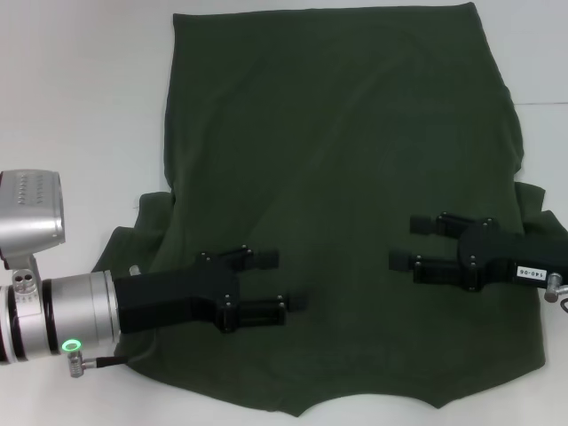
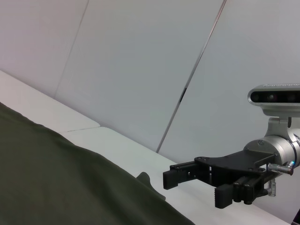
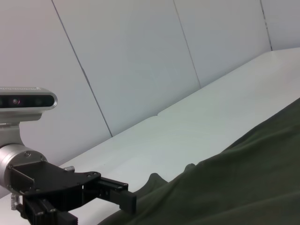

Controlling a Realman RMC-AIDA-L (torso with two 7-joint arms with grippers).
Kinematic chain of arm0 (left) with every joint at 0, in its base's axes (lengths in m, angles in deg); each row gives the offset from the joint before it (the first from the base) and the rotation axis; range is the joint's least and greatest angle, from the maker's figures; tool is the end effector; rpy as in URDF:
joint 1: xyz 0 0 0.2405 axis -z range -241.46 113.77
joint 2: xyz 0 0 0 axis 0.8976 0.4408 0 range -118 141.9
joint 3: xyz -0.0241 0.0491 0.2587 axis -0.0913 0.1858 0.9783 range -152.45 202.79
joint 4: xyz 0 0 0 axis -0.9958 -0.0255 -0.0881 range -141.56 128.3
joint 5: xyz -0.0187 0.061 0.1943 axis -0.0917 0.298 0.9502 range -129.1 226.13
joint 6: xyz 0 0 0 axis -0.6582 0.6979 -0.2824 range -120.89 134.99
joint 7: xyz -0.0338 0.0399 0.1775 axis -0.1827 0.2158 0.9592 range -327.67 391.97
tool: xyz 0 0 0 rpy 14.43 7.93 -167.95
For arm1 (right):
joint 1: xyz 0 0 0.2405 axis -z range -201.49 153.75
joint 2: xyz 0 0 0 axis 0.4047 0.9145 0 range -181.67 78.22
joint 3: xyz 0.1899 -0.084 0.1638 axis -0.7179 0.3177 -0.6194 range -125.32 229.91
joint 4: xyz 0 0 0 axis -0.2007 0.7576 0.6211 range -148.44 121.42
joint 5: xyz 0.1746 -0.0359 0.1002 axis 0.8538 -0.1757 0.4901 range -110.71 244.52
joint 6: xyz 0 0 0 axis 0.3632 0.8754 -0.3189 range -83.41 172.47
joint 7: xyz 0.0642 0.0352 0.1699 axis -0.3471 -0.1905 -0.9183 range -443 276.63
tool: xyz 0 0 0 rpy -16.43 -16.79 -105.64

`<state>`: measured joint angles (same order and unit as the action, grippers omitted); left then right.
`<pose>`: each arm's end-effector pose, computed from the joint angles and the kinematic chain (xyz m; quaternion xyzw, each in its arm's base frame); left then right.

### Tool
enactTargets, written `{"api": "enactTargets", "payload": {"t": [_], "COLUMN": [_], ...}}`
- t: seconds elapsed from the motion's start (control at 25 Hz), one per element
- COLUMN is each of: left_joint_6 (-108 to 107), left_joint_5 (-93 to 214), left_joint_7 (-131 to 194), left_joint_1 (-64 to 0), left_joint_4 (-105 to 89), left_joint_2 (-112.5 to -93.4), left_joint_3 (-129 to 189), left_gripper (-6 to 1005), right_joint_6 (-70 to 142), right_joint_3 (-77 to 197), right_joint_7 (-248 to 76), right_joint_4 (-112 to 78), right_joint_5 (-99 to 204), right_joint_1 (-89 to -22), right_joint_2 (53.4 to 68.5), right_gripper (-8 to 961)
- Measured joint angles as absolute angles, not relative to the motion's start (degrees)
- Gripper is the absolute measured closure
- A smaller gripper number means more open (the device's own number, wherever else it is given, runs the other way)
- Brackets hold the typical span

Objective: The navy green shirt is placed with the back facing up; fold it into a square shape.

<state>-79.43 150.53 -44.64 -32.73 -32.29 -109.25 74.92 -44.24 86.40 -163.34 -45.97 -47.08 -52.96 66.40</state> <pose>-0.2206 0.3218 -0.0914 -0.9140 -0.2555 -0.3088 0.0624 0.2667 0.3397 -0.0343 -0.9083 0.2783 0.2757 0.1466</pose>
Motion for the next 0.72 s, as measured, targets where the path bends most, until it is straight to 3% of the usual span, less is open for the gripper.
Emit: {"api": "enactTargets", "payload": {"t": [0.72], "left_joint_6": [-78.12], "left_joint_5": [150.44], "left_joint_7": [-44.72], "left_joint_1": [-32.74], "left_joint_4": [-33.03], "left_joint_2": [-109.05], "left_joint_3": [74.61], "left_gripper": [123], "right_joint_6": [-44.55], "right_joint_3": [86.40], "right_joint_7": [-161.46], "right_joint_4": [-45.46], "right_joint_5": [-45.41], "right_joint_1": [-52.98], "right_joint_2": [66.47], "right_gripper": [55]}}
